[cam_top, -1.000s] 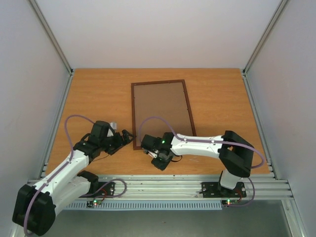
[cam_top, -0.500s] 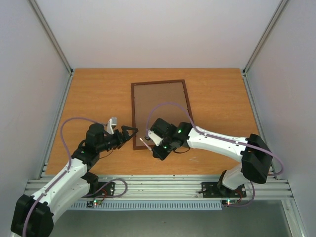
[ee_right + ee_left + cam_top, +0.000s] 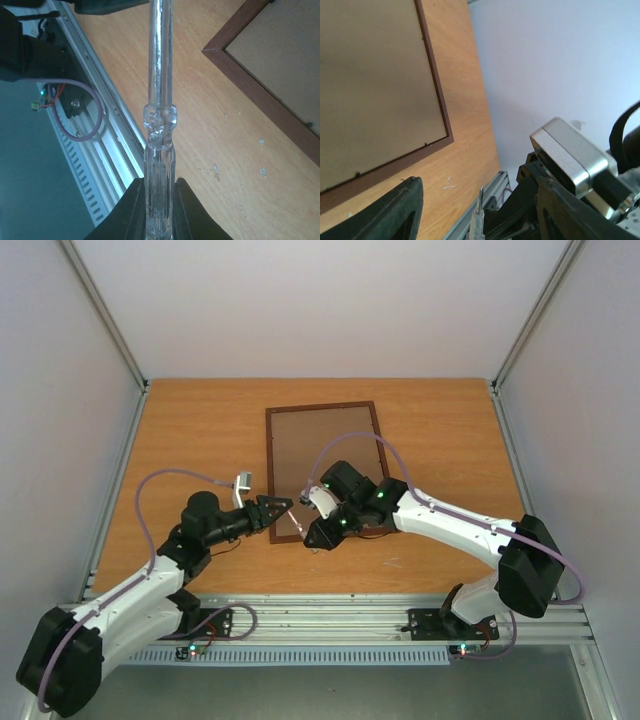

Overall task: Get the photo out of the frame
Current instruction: Pick up the screwdriver from the center of the board.

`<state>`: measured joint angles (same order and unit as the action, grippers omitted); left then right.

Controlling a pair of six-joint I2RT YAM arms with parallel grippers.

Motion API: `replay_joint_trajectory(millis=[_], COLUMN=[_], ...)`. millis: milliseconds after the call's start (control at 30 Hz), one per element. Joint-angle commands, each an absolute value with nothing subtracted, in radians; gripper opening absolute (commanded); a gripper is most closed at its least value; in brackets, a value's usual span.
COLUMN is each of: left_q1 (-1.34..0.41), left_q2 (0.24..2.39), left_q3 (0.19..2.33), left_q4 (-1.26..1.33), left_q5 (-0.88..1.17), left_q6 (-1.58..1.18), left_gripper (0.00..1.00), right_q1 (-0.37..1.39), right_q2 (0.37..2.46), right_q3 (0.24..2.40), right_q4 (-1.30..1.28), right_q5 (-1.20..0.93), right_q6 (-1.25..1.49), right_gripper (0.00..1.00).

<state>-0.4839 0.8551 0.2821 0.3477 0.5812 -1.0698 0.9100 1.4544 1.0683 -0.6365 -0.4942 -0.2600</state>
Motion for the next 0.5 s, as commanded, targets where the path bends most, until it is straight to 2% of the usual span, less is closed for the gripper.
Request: replay_joint_trajectory(millis=[0,267,467], left_q1=[-0.512,-0.537,-0.538], left_q2=[0.895,0.907,0.902], left_q3=[0.268,0.255,0.252], left_q4=[0.534,0.585,0.596], left_q5=[0.592,0.589,0.597], left_q6=[-1.079,-1.079,-1.076], left_gripper=[0.58,0.40,0.32], right_q1=[0.892,0.853,0.824], right_q2=[1.430,1.417,1.414], right_q3=[1.055,1.035,1.020], right_q4=[-0.590,-0.537,-0.523], right_q5=[-0.572,-0.646,-0.687], right_q6=[-0.237,-0.210,-0.198], right_gripper=[0.01,0.01,0.01])
